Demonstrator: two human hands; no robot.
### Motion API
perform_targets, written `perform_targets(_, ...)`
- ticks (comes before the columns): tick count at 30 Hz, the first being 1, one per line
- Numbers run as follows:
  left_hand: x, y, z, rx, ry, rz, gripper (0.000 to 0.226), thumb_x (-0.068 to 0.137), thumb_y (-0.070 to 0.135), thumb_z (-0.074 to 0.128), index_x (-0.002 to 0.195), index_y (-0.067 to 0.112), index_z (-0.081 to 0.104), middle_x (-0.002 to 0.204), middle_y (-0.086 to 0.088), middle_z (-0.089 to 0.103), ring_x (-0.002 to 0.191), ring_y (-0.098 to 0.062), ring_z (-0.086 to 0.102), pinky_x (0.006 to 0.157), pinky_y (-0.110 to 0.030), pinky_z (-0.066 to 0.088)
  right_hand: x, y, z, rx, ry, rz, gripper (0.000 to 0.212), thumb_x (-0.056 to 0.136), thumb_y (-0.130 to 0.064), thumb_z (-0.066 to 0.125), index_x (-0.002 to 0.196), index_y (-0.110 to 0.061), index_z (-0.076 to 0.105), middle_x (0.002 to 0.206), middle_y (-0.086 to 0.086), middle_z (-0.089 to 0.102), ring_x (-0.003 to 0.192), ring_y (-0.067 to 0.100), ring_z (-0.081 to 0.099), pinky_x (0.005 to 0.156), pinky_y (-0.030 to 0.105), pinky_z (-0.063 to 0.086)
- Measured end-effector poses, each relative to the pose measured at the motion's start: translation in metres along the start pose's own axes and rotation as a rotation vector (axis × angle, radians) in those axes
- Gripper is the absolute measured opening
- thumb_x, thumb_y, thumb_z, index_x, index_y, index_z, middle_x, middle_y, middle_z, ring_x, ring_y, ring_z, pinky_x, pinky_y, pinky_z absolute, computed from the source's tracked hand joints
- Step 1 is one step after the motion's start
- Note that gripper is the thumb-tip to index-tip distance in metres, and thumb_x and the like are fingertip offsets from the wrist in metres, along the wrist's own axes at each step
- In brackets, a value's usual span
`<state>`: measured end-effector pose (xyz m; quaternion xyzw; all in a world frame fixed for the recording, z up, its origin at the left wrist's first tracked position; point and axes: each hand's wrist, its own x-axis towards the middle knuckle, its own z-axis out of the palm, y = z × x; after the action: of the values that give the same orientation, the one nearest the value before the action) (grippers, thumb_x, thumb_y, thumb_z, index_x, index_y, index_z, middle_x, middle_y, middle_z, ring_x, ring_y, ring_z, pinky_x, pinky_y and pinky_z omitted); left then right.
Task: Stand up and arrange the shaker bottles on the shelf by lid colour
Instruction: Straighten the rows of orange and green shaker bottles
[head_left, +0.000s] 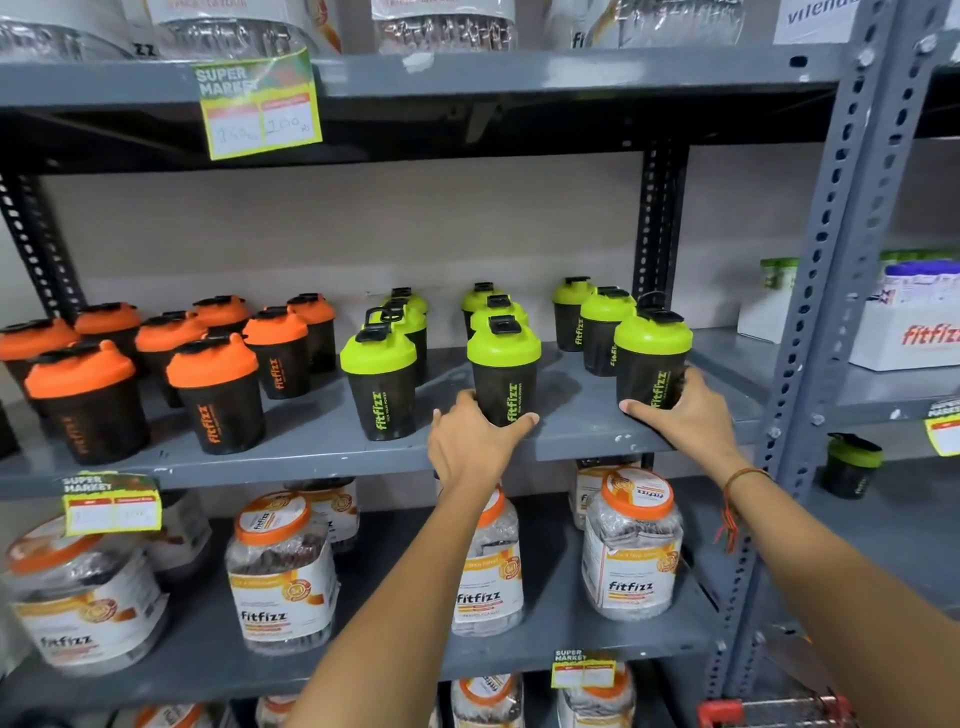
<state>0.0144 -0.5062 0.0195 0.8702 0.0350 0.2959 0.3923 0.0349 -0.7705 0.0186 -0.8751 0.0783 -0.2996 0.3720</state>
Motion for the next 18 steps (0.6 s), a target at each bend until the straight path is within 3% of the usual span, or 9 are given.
perform_targets(7,0.000,0.001,0.001,0.012,0.005,0.025,0.072,0.058,0.077,0.065,0.102,0.020,0.058,0.090,0.000,0.073,0.101,-0.029,0.065,0.108,-0.045,0.039,0.000,0.001,0.001,-0.003,-0.006,-0.002,0.075,0.061,-0.066,0.078,0.109,-0.017,0.048,0.109,0.008,0.067,0.104,0.034,0.063,0.080,0.046,0.053)
perform_targets(10,0.000,0.000,-0.001,0.030,-0.014,0.031,0.076,0.058,0.079,0.064,0.104,0.019,0.058,0.093,-0.001,0.072,0.101,-0.028,0.065,0.113,-0.046,0.033,0.000,-0.001,0.000,0.031,-0.016,0.022,0.095,0.055,-0.073,0.078,0.122,-0.015,0.044,0.123,0.010,0.063,0.115,0.035,0.059,0.089,0.048,0.051)
perform_targets(13,-0.003,0.000,-0.006,-0.002,-0.078,0.002,0.100,0.051,0.086,0.061,0.124,0.019,0.053,0.115,-0.004,0.069,0.121,-0.033,0.056,0.111,-0.048,0.036,-0.003,-0.006,-0.004,0.118,0.018,0.053,0.126,0.055,-0.081,0.072,0.150,-0.014,0.023,0.147,0.013,0.048,0.135,0.034,0.044,0.108,0.052,0.039)
perform_targets(15,-0.008,-0.004,-0.015,-0.081,-0.062,0.009,0.107,0.050,0.087,0.061,0.135,0.023,0.046,0.129,-0.001,0.063,0.131,-0.029,0.048,0.103,-0.048,0.044,-0.007,-0.014,-0.010,0.185,0.145,0.030,0.118,0.064,-0.084,0.062,0.153,-0.018,0.020,0.149,0.011,0.043,0.138,0.032,0.039,0.109,0.050,0.033)
perform_targets(18,-0.021,-0.029,-0.037,-0.152,0.051,0.269,0.077,0.068,0.075,0.063,0.129,0.029,0.054,0.126,0.011,0.064,0.119,-0.007,0.055,0.097,-0.029,0.048,-0.010,-0.039,-0.023,0.259,0.434,-0.147,0.086,0.082,-0.071,0.054,0.144,-0.014,0.037,0.137,0.010,0.049,0.129,0.027,0.043,0.107,0.042,0.033)
